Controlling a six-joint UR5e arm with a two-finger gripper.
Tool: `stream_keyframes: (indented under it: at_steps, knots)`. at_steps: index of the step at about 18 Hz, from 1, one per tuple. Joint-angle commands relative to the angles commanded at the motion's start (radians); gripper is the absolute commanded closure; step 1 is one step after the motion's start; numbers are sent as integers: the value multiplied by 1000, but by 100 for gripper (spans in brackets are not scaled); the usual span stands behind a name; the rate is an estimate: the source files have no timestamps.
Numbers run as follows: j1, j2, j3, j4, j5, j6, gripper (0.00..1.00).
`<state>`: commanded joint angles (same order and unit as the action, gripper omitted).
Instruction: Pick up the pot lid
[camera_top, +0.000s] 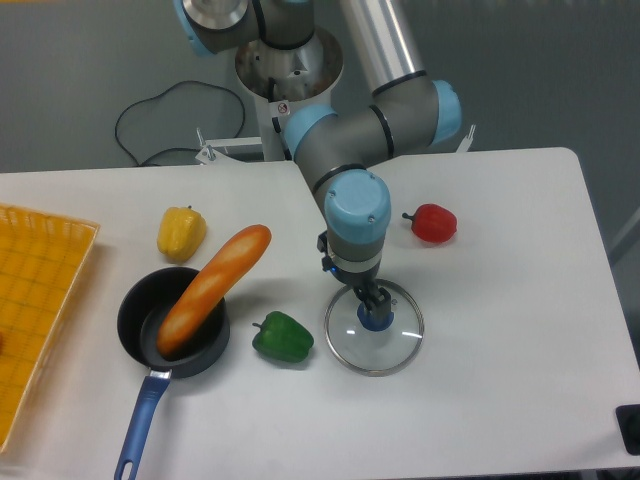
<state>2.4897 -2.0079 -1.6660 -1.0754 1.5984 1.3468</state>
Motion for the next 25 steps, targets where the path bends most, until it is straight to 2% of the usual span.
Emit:
stream_keyframes:
  at_steps: [8,25]
  knots:
    - [0,-55,43,23,0,-2,0]
    - [6,-95,37,63,11,0,0]
